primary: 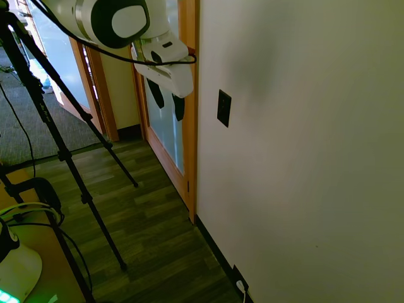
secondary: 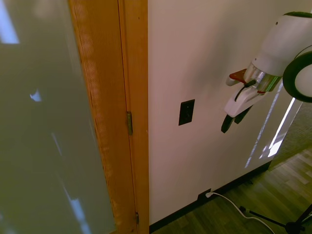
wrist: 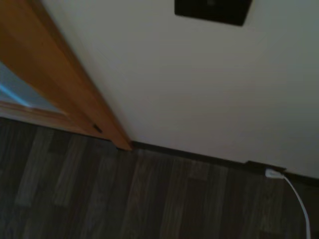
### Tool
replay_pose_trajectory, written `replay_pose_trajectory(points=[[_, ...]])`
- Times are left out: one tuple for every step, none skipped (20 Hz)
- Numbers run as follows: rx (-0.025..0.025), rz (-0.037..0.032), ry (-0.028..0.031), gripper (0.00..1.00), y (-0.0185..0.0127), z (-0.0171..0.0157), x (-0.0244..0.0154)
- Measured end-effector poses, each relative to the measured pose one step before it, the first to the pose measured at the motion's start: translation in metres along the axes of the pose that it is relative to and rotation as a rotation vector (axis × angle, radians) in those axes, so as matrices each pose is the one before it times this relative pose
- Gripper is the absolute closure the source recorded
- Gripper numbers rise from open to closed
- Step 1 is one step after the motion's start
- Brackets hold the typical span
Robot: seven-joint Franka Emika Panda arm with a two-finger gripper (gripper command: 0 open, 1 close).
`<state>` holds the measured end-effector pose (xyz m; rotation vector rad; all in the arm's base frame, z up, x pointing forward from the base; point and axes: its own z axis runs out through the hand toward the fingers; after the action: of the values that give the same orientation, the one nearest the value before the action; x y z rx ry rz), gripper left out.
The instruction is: Turn on the light
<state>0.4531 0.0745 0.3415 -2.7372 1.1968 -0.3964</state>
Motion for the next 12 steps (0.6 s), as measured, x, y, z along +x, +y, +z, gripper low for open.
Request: replay_pose_trajectory(points=[[0.01053,0.00873,0.01575,0.00,-0.00251,0.00712,-0.00119],[0.00718,0.00985,0.01614,0.00,-0.00174,0.00787,-0.00146],[0.00584,0.01047,0.01290,0.00,-0.00152,0.00798,-0.00155],[0.00036,0.01383,0.01232,0.00,-0.00175,0.00675,-0.00048],[-0.00104,0.01764,0.01579,0.00,-0.00236,0.00605,0.00100],[0.00067,0.02022,0.01593,0.00,-0.00324,0.00538,0.00179],[0.00175,0.01757,0.01287,0.00,-0.00384,0.00557,0.00160],[-0.00218,0.01924,0.01520,0.00,-0.00457,0.00609,0.00253],[0.00028,0.01587,0.01167,0.00,-0.00574,0.00607,0.00212],[0.00023,0.00917,0.00499,0.00,-0.00563,0.00631,0.00095],[-0.00069,0.00850,0.00483,0.00,-0.00482,0.00699,0.00076],[-0.00096,0.00895,0.00491,0.00,-0.00433,0.00724,0.00141]])
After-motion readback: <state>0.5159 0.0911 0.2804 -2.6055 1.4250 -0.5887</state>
